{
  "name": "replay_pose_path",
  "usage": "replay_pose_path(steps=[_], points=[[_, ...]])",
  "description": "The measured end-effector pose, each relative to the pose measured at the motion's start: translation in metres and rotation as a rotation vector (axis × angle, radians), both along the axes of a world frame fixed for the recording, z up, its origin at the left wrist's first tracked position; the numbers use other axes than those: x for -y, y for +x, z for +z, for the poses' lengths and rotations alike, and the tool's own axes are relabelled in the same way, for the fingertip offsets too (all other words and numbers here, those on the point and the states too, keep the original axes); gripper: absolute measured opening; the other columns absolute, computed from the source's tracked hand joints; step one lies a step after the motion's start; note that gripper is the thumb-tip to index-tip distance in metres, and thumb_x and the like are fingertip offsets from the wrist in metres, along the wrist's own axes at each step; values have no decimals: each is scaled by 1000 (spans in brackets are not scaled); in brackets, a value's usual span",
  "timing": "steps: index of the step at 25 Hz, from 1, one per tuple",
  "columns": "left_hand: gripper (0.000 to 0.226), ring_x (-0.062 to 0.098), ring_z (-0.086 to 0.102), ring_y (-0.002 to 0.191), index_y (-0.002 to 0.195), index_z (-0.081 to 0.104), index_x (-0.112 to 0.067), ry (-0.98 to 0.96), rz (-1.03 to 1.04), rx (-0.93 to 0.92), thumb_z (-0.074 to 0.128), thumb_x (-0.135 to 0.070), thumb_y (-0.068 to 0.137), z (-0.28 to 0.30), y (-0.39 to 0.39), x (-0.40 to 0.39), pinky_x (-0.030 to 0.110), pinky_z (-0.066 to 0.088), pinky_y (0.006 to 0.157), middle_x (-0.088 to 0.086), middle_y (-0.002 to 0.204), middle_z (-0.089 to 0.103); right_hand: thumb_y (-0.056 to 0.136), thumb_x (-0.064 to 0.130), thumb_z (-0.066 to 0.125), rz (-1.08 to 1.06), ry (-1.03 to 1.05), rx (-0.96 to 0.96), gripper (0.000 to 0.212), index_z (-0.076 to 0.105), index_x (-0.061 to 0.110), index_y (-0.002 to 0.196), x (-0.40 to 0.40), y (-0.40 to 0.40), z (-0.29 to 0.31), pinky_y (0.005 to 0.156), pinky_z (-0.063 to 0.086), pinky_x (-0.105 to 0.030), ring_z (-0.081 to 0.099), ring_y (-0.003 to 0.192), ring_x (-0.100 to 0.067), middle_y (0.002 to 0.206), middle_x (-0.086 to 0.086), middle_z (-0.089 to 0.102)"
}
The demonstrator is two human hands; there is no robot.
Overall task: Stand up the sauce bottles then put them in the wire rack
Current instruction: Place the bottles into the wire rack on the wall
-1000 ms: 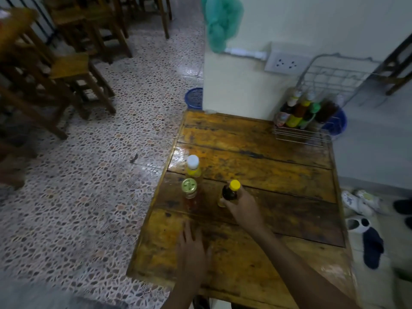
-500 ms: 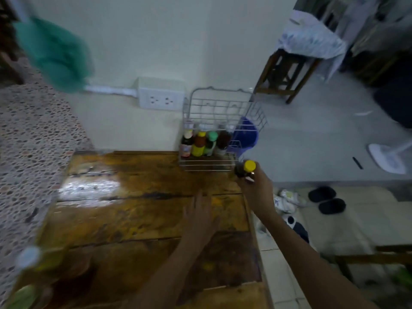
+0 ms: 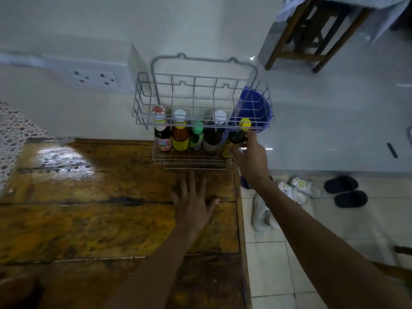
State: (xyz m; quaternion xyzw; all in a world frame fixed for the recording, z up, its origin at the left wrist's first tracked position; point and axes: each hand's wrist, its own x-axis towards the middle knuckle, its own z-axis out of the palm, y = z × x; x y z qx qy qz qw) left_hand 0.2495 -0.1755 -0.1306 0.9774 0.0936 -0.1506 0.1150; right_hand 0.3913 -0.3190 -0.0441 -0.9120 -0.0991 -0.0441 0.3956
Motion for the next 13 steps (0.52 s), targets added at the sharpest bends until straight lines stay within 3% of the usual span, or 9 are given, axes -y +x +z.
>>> replay_pose_path(steps=[3, 6, 8, 11, 13], points=[[86, 39, 12, 156, 163, 14, -32, 21, 3, 16, 16, -82, 94, -6, -1, 2, 74, 17, 115, 10, 174, 3, 93, 26, 71, 24, 11, 37, 33, 58, 20, 122, 0, 16, -8, 82, 58, -35, 65, 98, -11, 111, 3, 70], [86, 38, 9, 158, 163, 15, -33, 41, 5, 23, 13, -83, 93, -8, 0, 2, 75, 16, 116, 10, 174, 3, 93, 25, 71, 20, 44, 22, 41, 56, 18, 131, -2, 19, -10, 85, 59, -36, 65, 99, -12, 116, 0, 69], [86, 38, 8, 158, 164, 14, -33, 47, 4, 22, 12, -83, 93, -8, -1, 2, 75, 16, 116, 10, 174, 2, 94, 22, 70, 18, 65, 8, 47, 52, 18, 137, -5, 19, -10, 88, 58, -32, 65, 104, -12, 121, -1, 67], [86, 38, 7, 158, 164, 13, -33, 40, 4, 19, 14, -83, 93, -6, -1, 2, 75, 15, 117, 10, 174, 0, 97, 12, 65, 69, 86, 28, 52, 44, 15, 144, -10, 15, -9, 90, 52, -15, 60, 106, -1, 123, 4, 65], [86, 38, 6, 158, 164, 13, -33, 30, 5, 20, 16, -82, 94, -5, 0, 2, 74, 14, 117, 10, 174, 1, 97, 4, 61, 132, 140, -26, 51, 42, 18, 142, -5, 17, -7, 92, 52, -14, 58, 111, 0, 126, 5, 63]])
